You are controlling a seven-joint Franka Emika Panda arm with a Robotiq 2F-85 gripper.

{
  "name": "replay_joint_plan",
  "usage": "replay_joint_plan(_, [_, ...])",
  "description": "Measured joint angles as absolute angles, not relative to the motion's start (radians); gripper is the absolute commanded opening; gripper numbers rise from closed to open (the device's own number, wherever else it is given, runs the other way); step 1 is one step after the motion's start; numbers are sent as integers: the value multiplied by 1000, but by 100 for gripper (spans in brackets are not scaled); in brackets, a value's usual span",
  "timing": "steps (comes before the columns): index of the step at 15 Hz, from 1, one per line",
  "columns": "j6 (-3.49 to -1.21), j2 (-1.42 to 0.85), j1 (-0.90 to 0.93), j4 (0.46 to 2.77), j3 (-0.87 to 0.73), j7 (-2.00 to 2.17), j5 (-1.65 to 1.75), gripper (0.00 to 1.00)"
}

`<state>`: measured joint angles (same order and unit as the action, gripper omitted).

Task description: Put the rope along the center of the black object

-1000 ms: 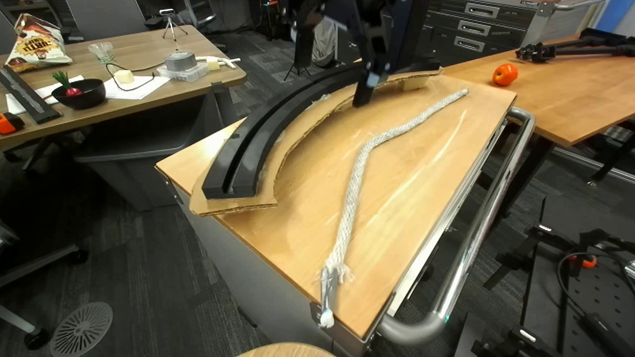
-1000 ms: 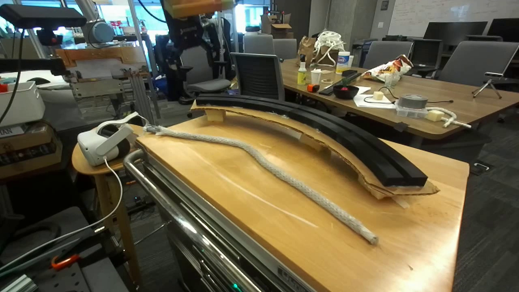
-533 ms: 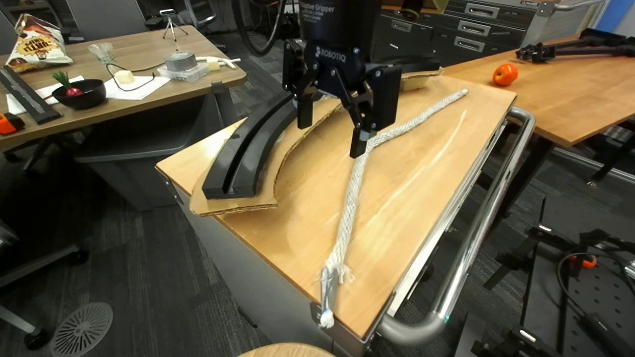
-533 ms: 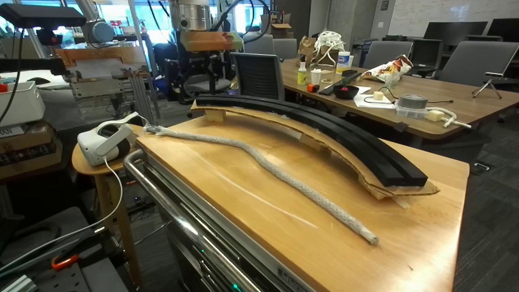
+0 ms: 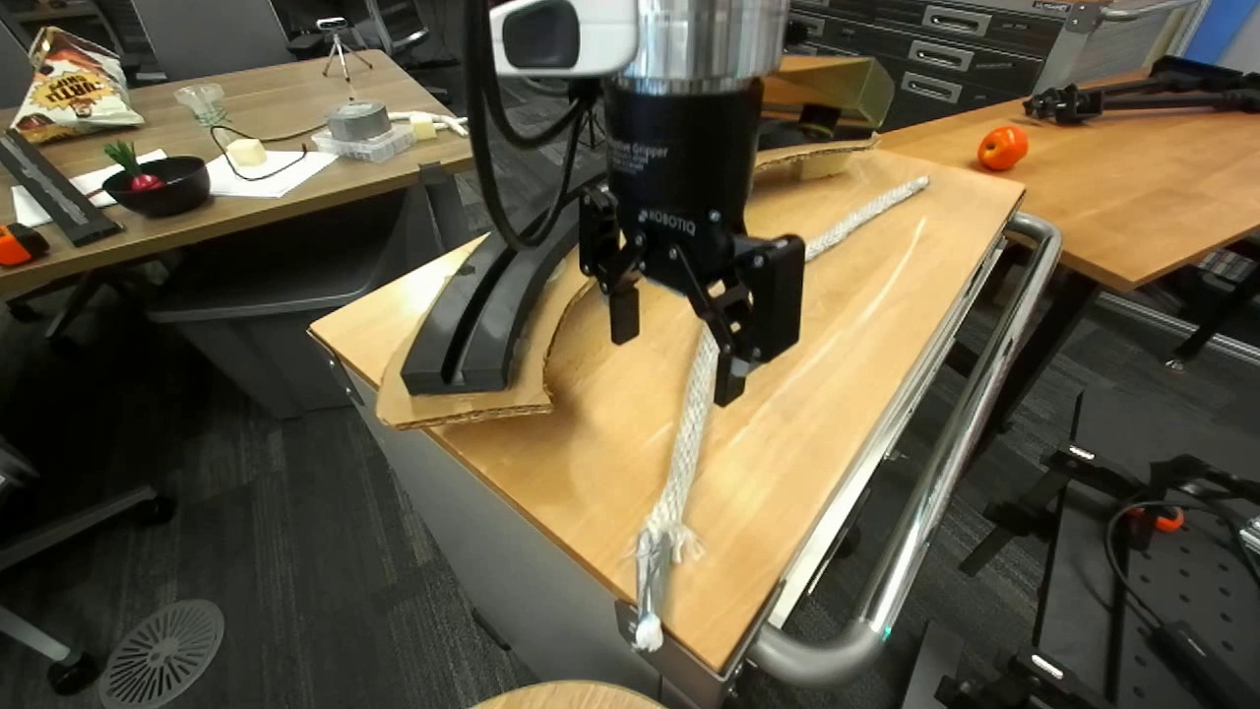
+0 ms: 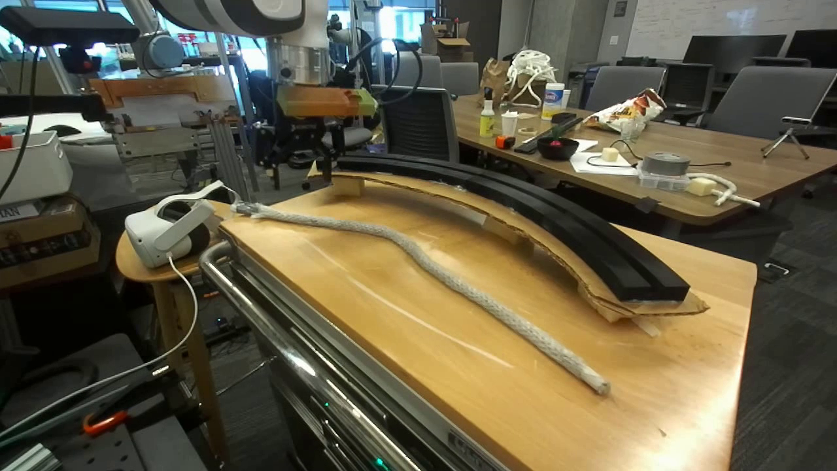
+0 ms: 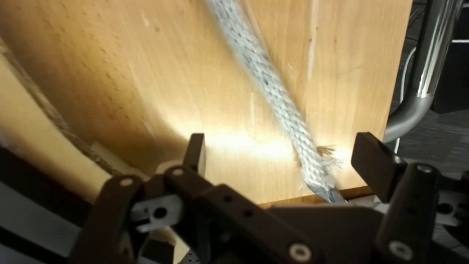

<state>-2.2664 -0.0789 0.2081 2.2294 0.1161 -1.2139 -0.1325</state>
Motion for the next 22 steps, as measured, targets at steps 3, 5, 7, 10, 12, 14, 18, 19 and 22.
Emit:
replay_joint_plan(3, [-2314, -131, 208, 2242, 157, -1214, -149, 100])
replay_joint_plan(5, [-2350, -169, 208, 2244, 176, -1212, -149, 100])
replay_joint_plan(7, [-2371, -202, 204, 2243, 189, -1213, -149, 74])
replay_joint_plan(10, [-2400, -227, 187, 2236, 205, -1216, -150, 53])
replay_joint_plan(12, [-2397, -226, 174, 2236, 222, -1225, -157, 37])
replay_joint_plan(14, [-2397, -226, 161, 2236, 235, -1254, -181, 21])
replay_joint_plan(18, [-2397, -224, 146, 2236, 249, -1297, -213, 0])
replay_joint_plan(19, [-2397, -222, 145, 2238, 249, -1298, -213, 0])
replay_joint_plan(22, [-2412, -200, 135, 2253, 248, -1298, -213, 0])
